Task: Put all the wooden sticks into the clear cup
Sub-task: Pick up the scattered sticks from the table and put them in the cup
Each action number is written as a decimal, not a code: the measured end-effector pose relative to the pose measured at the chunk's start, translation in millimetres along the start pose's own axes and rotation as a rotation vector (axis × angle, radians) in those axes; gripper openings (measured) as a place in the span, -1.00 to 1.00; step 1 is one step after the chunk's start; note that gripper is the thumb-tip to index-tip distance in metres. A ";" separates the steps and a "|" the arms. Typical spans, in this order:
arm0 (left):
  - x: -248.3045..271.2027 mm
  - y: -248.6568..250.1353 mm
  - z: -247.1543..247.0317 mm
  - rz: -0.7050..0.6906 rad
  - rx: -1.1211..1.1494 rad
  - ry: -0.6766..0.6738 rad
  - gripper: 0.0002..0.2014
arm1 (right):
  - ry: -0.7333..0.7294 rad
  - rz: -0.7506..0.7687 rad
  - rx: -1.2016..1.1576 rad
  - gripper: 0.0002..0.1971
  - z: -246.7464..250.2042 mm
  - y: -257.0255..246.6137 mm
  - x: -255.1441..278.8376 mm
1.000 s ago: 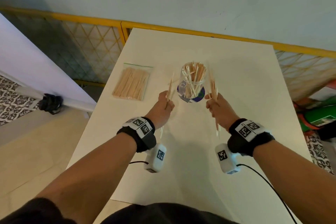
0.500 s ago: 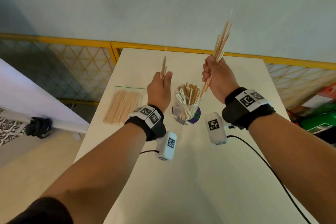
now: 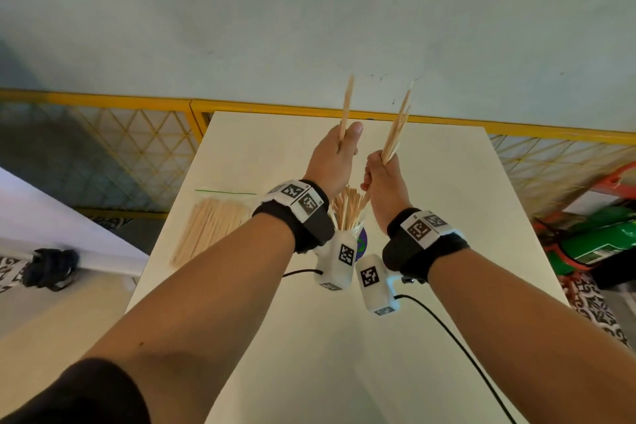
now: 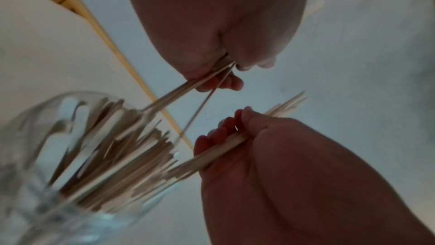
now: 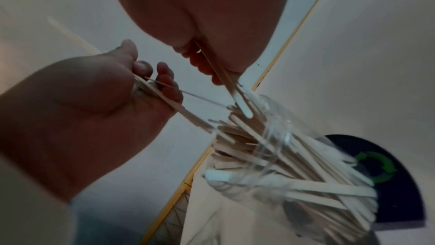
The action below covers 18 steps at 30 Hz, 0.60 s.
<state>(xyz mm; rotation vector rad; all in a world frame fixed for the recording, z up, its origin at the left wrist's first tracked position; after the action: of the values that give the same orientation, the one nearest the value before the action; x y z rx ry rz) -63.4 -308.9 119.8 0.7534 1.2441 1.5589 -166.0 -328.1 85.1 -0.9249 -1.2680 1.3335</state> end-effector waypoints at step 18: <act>21.6 -68.8 -3.7 -0.055 -0.284 0.005 -0.55 | -0.165 0.045 0.277 -0.75 -7.9 25.6 -0.3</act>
<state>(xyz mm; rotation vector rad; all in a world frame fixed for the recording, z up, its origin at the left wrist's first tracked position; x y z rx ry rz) -53.2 -289.3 51.1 0.5277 1.0104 1.6483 -162.5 -324.6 58.8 -0.6635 -1.1526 1.6005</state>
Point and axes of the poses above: each hand's wrist, its own x-axis away from the middle knuckle, its own z-axis out of the back of the hand, y = z × x, the point moved 3 cm from there along -x, towards the middle knuckle, and after that the axes turned 6 degrees about x, right-handed, at the moved point
